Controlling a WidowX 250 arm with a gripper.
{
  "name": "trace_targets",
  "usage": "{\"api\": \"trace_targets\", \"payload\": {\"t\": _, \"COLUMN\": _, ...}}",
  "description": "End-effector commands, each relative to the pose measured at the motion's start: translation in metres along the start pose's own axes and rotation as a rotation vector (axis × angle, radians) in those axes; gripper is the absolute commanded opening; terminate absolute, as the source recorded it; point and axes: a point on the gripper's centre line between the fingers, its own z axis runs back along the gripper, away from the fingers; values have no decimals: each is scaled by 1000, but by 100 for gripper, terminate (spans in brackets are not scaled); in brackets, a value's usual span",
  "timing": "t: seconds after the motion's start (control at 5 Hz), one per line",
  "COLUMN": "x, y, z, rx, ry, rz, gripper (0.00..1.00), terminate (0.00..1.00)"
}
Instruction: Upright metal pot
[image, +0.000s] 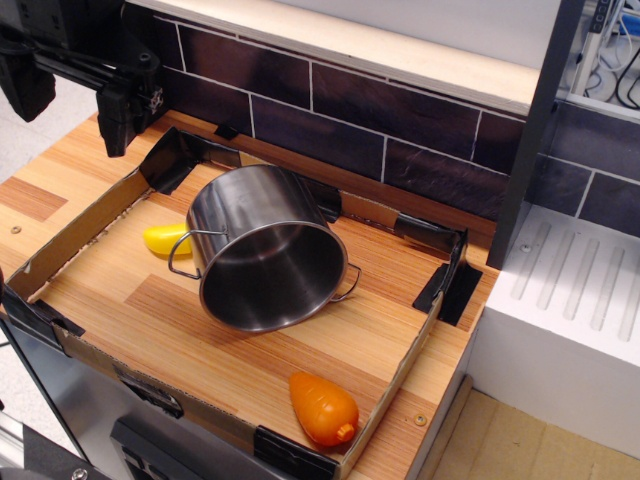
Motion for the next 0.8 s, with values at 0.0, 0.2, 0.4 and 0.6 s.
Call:
{"api": "trace_targets", "payload": {"t": 0.0, "x": 0, "y": 0, "z": 0, "rx": 0, "ry": 0, "rz": 0, "gripper": 100, "terminate": 0}}
{"api": "trace_targets", "payload": {"t": 0.2, "x": 1, "y": -20, "z": 19, "rx": 41, "ry": -100, "rz": -167, "gripper": 100, "terminate": 0}}
{"api": "trace_targets", "payload": {"t": 0.4, "x": -5, "y": -42, "z": 38, "rx": 34, "ry": -134, "rz": -313, "gripper": 100, "terminate": 0}}
{"api": "trace_targets", "payload": {"t": 0.6, "x": -14, "y": -68, "z": 46, "rx": 32, "ry": -146, "rz": -437, "gripper": 100, "terminate": 0}}
